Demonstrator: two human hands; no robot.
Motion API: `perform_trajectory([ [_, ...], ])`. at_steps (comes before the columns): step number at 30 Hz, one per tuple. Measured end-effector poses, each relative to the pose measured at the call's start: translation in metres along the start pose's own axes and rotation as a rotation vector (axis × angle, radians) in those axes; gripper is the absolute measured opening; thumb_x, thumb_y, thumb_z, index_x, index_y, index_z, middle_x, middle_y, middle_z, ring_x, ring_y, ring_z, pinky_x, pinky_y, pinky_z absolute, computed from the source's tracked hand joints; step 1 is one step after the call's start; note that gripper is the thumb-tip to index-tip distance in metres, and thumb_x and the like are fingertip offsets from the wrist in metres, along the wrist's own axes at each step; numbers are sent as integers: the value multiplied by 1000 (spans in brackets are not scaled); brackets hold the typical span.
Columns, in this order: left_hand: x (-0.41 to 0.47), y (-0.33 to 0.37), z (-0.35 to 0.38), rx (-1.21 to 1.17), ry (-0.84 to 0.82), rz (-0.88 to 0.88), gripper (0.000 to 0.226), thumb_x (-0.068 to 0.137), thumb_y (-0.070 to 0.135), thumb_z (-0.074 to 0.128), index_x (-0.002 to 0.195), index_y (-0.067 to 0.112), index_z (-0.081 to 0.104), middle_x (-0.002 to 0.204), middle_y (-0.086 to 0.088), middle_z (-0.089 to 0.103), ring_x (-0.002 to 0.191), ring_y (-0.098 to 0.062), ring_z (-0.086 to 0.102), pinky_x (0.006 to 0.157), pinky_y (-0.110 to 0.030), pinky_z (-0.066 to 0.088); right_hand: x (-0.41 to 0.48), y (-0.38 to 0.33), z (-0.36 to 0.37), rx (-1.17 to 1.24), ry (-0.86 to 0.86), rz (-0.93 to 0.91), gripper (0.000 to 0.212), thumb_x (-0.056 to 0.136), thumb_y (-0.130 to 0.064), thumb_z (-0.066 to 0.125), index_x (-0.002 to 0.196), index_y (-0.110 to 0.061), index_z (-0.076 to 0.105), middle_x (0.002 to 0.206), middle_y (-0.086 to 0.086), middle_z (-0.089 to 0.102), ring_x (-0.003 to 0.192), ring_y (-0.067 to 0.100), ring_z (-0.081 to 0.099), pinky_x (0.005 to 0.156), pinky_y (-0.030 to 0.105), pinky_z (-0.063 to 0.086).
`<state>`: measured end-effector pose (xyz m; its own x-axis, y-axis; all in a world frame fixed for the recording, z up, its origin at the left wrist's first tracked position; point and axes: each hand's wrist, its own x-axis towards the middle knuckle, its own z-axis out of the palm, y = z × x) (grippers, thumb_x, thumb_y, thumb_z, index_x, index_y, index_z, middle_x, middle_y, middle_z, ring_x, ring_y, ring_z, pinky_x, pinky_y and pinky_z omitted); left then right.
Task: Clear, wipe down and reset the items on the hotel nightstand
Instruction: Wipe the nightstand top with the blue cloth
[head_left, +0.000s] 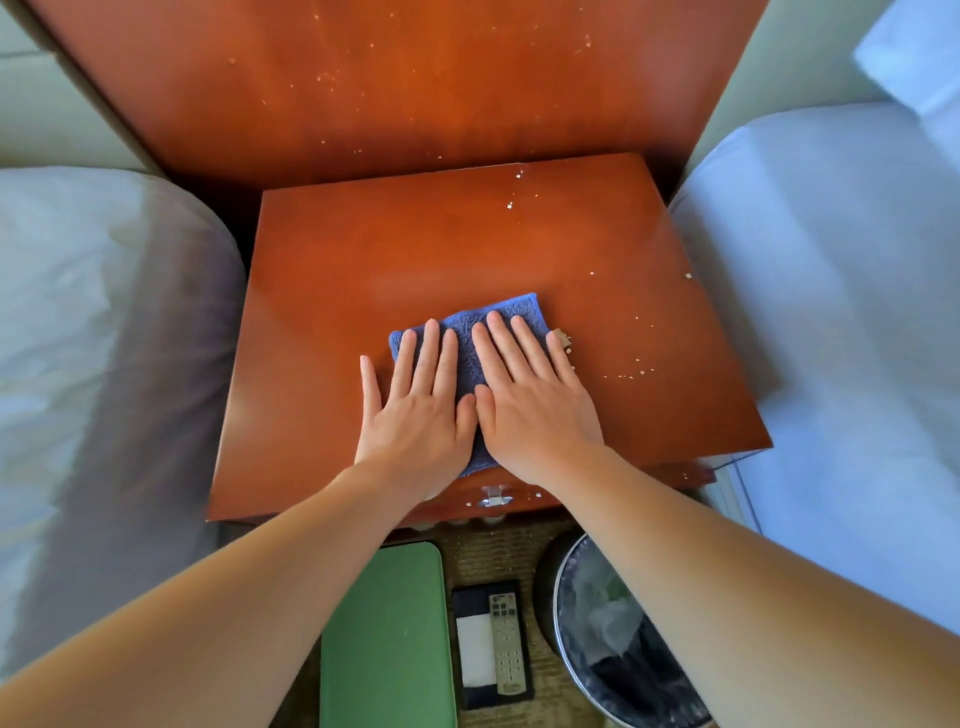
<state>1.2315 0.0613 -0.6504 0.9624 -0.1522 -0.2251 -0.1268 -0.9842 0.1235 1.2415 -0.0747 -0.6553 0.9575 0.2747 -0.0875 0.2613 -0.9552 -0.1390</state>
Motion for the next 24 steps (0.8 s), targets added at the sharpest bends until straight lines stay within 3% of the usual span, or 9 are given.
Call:
perform_trajectory([
  [3, 3, 28, 3, 22, -3, 56, 71, 85, 49, -15, 150, 20, -25, 159, 2, -29, 146, -18, -27, 118, -54, -12, -16, 25, -4, -19, 9, 41, 74, 83, -41, -19, 154, -20, -9, 163, -1, -10, 150, 17, -11, 121, 46, -4],
  [8, 10, 73, 6, 24, 6, 133, 62, 100, 44, 2, 152, 19, -21, 160, 0, -27, 147, -20, -25, 119, -54, -11, -38, 65, -8, -28, 39, 108, 71, 89, -40, -10, 155, -18, 1, 163, 2, 1, 151, 19, -2, 122, 48, 0],
  [12, 20, 102, 8, 46, 18, 208, 62, 98, 45, -2, 151, 20, -22, 160, 0, -25, 147, -20, -24, 119, -54, -11, -49, 95, -7, -49, 63, 189, 66, 94, -39, 2, 155, -16, 10, 162, 5, 11, 150, 21, 7, 121, 49, 6],
  [19, 51, 113, 1, 84, 7, 238, 65, 95, 49, -1, 151, 22, -21, 160, 3, -26, 147, -17, -25, 118, -56, -10, -32, 114, -10, -47, 59, 241, 69, 90, -39, -6, 155, -17, -2, 163, 4, 0, 151, 21, -2, 121, 47, -2],
  [24, 81, 111, -7, 108, 15, 236, 67, 91, 49, -7, 151, 22, -22, 161, 2, -25, 147, -17, -23, 118, -56, -10, -1, 126, -14, -51, 76, 230, 67, 92, -38, -3, 155, -14, 1, 163, 7, 5, 151, 24, 2, 120, 48, 1],
])
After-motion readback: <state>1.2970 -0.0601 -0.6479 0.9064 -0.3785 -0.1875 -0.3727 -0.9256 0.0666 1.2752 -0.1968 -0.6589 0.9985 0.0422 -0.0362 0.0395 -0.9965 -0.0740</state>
